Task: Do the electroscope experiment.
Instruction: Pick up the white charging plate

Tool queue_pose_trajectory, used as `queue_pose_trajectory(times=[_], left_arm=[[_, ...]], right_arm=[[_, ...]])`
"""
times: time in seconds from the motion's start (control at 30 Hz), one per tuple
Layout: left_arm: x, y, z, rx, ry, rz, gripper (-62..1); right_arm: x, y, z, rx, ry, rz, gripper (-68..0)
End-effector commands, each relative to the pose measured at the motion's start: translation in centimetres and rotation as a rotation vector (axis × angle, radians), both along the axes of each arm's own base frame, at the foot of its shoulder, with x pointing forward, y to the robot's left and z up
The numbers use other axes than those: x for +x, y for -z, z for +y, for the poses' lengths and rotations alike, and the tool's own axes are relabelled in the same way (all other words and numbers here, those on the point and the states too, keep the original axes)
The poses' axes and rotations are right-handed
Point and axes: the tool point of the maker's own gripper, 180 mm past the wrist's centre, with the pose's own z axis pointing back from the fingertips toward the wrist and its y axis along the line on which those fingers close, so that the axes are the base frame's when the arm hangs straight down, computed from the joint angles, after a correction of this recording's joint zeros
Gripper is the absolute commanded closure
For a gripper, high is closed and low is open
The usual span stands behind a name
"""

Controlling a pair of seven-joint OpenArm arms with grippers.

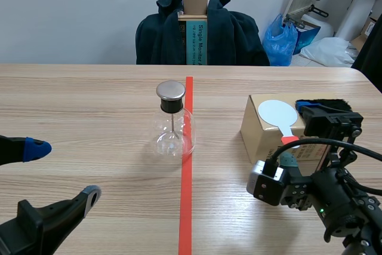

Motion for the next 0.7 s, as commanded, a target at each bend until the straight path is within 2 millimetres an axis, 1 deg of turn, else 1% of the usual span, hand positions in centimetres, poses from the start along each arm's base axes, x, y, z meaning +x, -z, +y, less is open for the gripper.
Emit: queue_pose_trajectory(times=[0.0, 0.6, 0.67], left_arm=[[0.27, -0.91, -0.46, -0.025, 0.005, -0.029, -62.3], [0.27, -0.90, -0.46, -0.024, 0.005, -0.029, -62.3], [0.27, -0.90, -0.46, -0.024, 0.005, -0.029, -62.3]], right_arm=[[0.29, -0.61, -0.32, -0.019, -0.006, -0.024, -67.9], [0.31, -0.57, -0.50, -0.085, -0.004, -0.035, -67.9], [0.30, -0.57, -0.50, -0.085, -0.004, -0.035, -62.0]])
